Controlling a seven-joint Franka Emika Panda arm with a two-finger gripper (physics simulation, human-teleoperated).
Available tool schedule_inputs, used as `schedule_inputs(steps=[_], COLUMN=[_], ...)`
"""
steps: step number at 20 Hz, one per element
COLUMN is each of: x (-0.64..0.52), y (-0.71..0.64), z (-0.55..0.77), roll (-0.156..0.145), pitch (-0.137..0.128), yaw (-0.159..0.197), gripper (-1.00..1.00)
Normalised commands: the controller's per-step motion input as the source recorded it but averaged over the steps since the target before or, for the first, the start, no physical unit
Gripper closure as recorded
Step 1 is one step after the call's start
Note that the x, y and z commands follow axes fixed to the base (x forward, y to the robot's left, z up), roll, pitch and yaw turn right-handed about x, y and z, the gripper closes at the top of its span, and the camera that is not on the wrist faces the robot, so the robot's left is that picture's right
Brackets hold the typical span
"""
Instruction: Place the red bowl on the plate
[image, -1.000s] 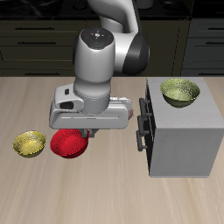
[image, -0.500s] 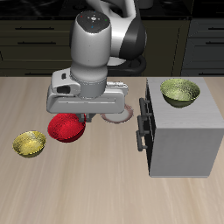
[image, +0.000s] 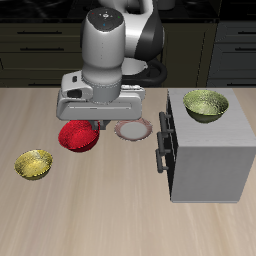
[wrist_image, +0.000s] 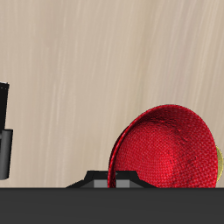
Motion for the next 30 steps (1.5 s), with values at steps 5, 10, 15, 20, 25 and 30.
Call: schedule_inputs(steps=[5, 10, 15, 20, 25, 30], x=[-0.33, -0.29, -0.38, -0.4, -0.3, -0.41], y=[0.09, 0.16, 0.17, -0.1, -0.14, 0.04], z=[-0.07, 0.03, -0.04, -0.19, 0.0, -0.11], roll=[0.041, 0.043, 0.022, -0.032, -0.036, 0.003], pitch=[0.006, -0.015, -0.002, 0.017, -0.085, -0.024], yaw=[-0.013, 0.003, -0.01, 0.028, 0.023, -0.031], gripper=[1.0, 1.0, 1.0, 1.0, 1.0, 1.0])
